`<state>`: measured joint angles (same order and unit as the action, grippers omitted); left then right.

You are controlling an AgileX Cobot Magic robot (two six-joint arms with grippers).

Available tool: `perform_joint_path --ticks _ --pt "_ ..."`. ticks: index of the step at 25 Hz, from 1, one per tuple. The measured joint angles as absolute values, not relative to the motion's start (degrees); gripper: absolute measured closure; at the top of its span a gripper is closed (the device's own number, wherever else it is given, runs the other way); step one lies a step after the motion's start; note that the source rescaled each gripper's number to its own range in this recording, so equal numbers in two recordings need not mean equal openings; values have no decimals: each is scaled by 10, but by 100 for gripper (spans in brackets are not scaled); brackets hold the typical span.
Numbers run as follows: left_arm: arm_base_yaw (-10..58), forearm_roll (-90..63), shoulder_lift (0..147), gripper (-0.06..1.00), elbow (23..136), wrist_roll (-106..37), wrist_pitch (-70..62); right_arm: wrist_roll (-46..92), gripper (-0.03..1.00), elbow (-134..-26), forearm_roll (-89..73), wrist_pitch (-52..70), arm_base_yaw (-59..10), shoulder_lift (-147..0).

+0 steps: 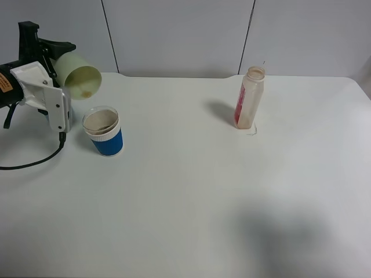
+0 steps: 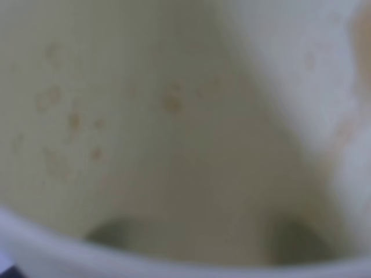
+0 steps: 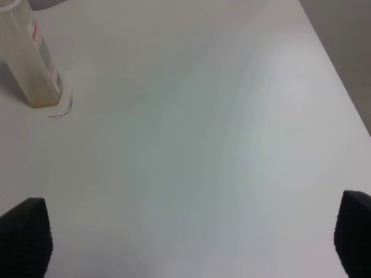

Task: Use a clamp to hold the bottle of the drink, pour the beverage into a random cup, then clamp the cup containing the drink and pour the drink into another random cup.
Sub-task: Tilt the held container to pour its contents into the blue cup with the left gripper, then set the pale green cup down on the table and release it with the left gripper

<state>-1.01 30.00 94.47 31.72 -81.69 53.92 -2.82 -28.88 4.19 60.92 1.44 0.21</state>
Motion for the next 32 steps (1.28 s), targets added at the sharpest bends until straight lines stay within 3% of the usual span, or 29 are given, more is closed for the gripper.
perform_joint_path --ticks 23,32 --pt "-10 287 938 93 317 -395 543 -28 -1 -289 42 609 14 2" --pt "-10 275 929 93 317 -323 544 -28 -1 -289 42 609 14 2"
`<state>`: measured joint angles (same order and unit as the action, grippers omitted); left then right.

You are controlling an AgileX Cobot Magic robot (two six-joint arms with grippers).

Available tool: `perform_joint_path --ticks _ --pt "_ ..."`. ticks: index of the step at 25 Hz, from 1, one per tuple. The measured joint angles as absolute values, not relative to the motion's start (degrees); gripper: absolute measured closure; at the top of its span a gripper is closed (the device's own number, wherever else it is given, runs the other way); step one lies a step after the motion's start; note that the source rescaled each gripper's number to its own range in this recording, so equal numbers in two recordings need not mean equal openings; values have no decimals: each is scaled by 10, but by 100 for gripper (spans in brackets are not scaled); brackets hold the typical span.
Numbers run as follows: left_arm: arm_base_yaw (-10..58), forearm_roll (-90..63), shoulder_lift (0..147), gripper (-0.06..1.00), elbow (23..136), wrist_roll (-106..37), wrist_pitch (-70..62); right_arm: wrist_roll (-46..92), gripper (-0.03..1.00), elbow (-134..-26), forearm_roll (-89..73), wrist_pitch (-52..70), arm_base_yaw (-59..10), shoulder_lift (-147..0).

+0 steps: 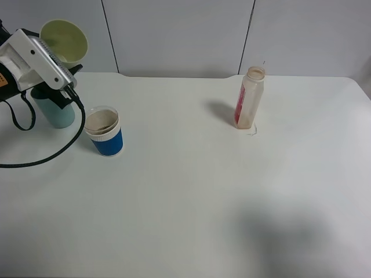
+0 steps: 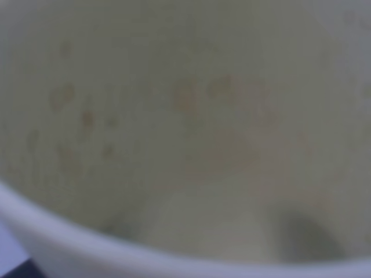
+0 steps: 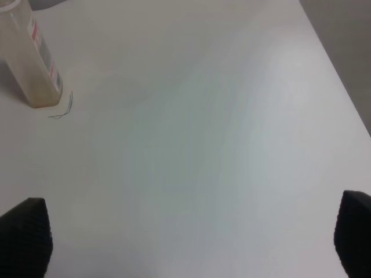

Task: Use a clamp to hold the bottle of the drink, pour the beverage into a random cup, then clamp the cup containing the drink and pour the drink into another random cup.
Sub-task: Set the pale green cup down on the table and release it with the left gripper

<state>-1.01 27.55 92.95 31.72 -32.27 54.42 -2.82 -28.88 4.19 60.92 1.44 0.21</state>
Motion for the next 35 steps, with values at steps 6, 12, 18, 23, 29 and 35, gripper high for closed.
perform_joint_path --ticks 6,12,18,23,29,35 --pt "-10 249 922 93 290 -320 563 -28 -1 -289 42 609 14 2" --pt "-10 206 887 93 242 -320 570 -28 -1 -289 42 609 14 2" --pt "-12 180 864 93 208 -319 593 -28 -1 -289 42 609 14 2" --pt "-37 176 862 93 192 -319 596 -28 -1 -289 42 609 14 2" --pt "-66 175 861 93 171 -319 615 -28 -1 -289 42 609 14 2" --pt "-79 179 861 93 169 -284 623 -28 -1 -289 42 609 14 2"
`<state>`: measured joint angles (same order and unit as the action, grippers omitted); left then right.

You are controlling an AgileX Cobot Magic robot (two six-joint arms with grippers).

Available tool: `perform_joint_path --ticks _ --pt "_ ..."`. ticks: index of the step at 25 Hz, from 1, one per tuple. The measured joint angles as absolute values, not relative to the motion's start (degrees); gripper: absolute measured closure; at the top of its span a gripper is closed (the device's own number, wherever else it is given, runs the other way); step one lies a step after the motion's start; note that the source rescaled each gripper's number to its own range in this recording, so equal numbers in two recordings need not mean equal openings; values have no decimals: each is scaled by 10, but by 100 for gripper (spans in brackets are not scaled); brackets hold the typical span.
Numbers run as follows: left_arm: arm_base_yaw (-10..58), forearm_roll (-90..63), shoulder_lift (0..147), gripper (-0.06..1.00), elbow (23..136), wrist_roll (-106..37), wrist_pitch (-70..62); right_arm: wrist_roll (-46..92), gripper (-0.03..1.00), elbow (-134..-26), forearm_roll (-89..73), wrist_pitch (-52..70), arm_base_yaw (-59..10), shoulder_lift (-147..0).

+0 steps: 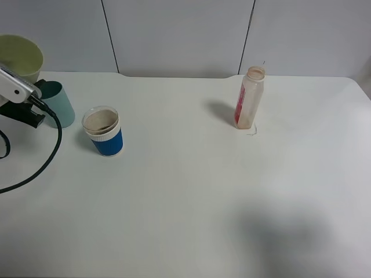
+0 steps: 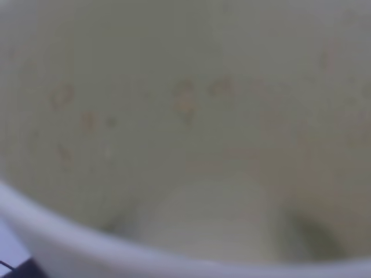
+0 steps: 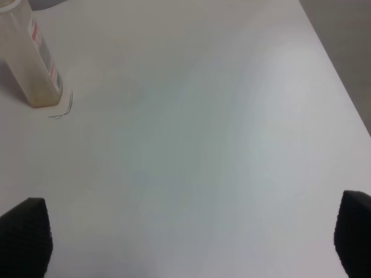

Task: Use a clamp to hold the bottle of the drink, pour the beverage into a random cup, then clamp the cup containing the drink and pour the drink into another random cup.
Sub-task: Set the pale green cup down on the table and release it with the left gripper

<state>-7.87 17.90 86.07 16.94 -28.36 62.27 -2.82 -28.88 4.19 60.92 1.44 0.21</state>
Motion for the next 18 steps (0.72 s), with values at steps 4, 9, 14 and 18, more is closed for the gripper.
perform_joint_path --ticks 4,9,14,18 --pt "-79 179 861 93 169 -234 624 -28 -1 -289 42 609 14 2" --pt "-80 169 861 93 169 -195 624 -28 -1 -289 42 609 14 2" --pt "-113 167 861 93 169 -143 623 -28 -1 -289 42 609 14 2" --pt "-149 175 860 93 154 -113 623 -28 -1 -289 42 609 14 2"
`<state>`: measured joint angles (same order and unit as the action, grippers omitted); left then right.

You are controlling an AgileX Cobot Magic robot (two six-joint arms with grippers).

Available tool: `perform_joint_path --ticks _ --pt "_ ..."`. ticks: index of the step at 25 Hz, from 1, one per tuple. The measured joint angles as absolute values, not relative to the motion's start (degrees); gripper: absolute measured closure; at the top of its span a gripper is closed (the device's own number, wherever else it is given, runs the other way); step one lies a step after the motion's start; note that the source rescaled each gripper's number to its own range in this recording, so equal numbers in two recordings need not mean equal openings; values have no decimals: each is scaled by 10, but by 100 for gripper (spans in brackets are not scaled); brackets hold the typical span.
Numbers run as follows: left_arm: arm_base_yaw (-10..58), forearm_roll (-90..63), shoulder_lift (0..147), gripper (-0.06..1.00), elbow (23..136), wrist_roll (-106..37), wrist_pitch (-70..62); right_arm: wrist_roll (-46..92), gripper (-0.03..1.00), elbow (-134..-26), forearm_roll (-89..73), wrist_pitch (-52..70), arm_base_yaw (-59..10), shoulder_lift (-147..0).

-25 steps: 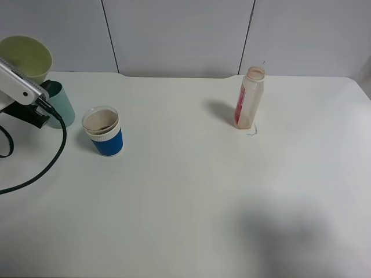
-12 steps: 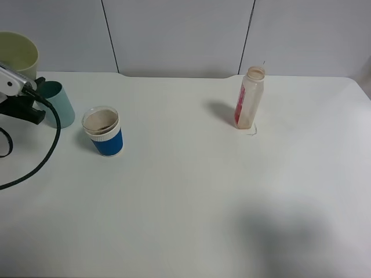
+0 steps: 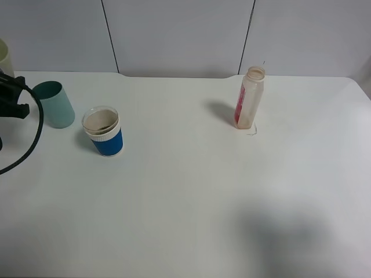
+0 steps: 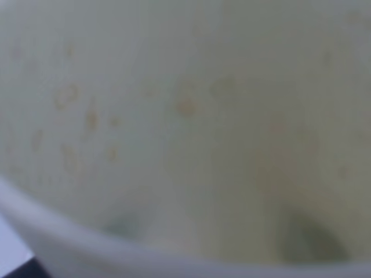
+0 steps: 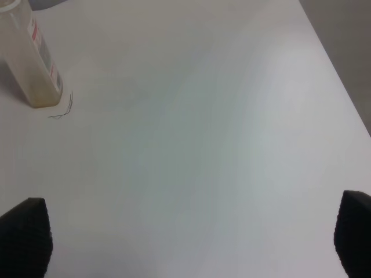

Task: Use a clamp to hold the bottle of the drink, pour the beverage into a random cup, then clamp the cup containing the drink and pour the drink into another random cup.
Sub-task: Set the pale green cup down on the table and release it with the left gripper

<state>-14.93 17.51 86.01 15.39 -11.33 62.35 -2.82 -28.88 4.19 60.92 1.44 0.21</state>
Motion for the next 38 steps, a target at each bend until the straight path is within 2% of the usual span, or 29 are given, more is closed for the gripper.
perform_joint_path --ticks 6,14,30,38 --pt "-182 178 859 93 111 -110 628 -28 -1 -289 42 609 14 2" --pt "-186 181 866 93 80 -74 647 -28 -1 -289 42 609 14 2" --pt "-186 230 1040 93 78 -37 689 -28 -1 -289 42 609 14 2" --pt "-186 233 1055 93 79 -37 689 -28 -1 -289 42 609 14 2"
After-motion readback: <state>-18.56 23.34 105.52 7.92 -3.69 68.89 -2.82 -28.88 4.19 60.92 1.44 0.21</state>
